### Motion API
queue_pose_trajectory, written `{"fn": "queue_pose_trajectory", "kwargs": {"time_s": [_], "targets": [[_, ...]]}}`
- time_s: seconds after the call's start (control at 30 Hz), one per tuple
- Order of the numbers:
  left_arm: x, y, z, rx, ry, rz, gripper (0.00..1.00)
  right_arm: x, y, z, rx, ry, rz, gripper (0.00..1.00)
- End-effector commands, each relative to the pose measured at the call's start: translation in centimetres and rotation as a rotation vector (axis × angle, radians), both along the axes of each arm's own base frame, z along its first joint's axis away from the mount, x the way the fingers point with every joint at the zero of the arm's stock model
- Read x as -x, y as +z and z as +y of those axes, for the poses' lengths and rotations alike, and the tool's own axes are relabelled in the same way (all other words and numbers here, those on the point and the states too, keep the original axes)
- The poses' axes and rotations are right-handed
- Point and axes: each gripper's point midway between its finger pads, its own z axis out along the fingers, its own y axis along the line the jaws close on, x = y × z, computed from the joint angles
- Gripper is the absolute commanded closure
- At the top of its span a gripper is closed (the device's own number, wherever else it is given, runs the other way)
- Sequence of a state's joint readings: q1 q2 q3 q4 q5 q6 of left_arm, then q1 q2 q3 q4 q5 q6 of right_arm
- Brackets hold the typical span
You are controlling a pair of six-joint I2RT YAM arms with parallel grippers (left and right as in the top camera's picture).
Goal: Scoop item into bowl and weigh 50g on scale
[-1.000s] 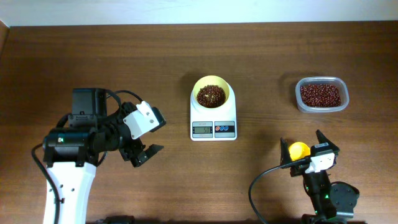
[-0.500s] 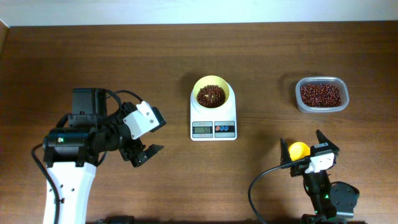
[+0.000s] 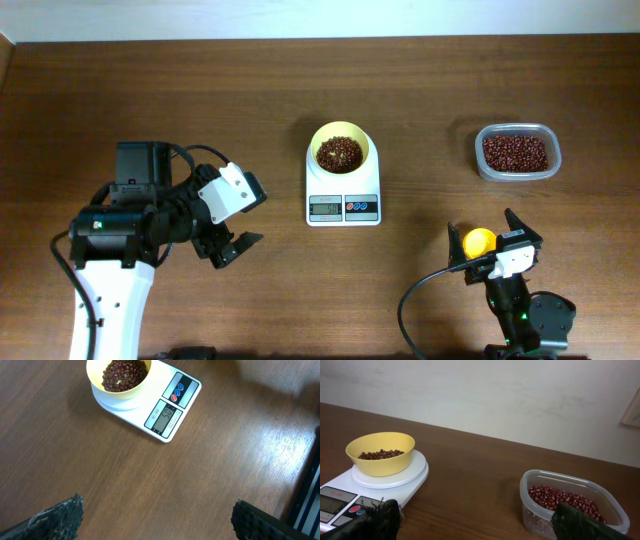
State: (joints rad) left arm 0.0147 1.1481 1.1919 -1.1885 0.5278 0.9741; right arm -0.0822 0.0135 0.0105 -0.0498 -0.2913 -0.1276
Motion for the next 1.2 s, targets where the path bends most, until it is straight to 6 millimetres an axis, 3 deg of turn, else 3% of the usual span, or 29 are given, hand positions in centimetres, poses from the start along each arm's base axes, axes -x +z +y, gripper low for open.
{"fn": "queue_pose_trajectory", "kwargs": {"time_s": [0.0,1.17], "targets": [[0.06,0.23,-0.17,0.014,-0.014,-0.009,0.01,0.0,-0.29,-0.1,0.008,-0.009,0.005,0.01],[0.12,0.2,-0.17,0.014,-0.015,-0.006,0.01,0.03,-0.18,0.07,0.048,0.003,-0.009,0.01]]}}
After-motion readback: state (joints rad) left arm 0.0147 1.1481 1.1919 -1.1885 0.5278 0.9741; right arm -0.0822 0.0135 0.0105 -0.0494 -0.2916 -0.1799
